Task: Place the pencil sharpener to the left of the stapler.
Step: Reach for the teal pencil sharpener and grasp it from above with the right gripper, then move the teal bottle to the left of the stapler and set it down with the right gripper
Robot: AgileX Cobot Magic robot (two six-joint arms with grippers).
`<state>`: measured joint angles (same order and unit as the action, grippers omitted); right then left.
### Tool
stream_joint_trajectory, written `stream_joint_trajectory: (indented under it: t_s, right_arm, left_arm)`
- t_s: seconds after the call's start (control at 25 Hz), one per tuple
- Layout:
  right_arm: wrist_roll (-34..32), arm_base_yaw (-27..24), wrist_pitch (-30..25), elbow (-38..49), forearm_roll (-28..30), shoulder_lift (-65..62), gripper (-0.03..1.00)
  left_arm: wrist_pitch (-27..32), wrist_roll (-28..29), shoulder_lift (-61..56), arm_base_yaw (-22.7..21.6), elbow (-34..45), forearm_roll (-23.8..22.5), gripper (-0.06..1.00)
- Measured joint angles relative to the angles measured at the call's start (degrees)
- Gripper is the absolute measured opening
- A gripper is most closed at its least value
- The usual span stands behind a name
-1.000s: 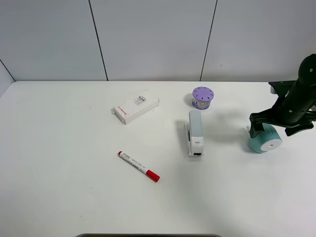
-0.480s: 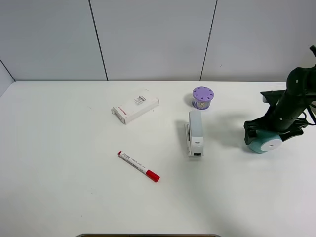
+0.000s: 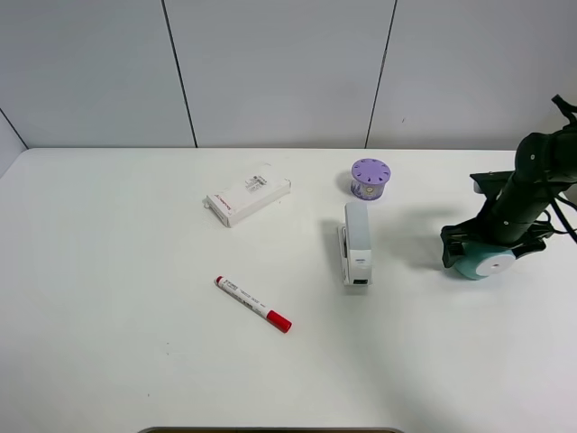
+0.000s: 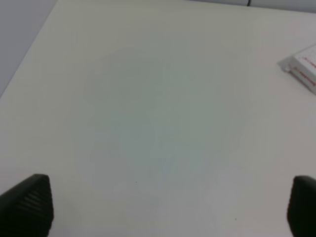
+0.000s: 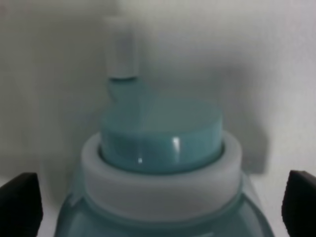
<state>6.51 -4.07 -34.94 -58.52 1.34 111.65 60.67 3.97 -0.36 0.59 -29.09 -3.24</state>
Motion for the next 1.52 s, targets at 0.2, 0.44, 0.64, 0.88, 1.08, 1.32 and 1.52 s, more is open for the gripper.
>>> stream_joint_trajectory:
  t_s: [0.2,0.44,0.64,0.88,1.08,1.32,1.52]
  right_arm:
    - [0.1,0.0,-0.1,-0.3,0.0,0.5,0.96]
    - [0.1,0.0,0.0,-0.3,0.0,0.5,0.75]
    - [0.1,0.0,-0.5,-0.5,0.0,0.5,0.68]
    - [0.1,0.0,-0.5,-0.5,0.0,0.5,0.68]
    - [0.1,0.0,-0.5,-0.5,0.0,0.5,0.68]
    - [0.1,0.0,-0.5,-0.5,0.0,0.5,0.68]
    - [0.1,0.0,-0.4,-0.3,0.1,-0.3,0.68]
  left_arm:
    - [0.0,0.0,0.0,0.0,0.0,0.0,0.95]
    - [0.0,0.0,0.0,0.0,0.0,0.0,0.95]
    - [0.0,0.0,0.0,0.0,0.0,0.0,0.95]
    - [0.0,0.0,0.0,0.0,0.0,0.0,0.95]
    - [0.0,0.0,0.0,0.0,0.0,0.0,0.95]
    - [0.0,0.0,0.0,0.0,0.0,0.0,0.95]
    - [0.0,0.0,0.0,0.0,0.0,0.0,0.95]
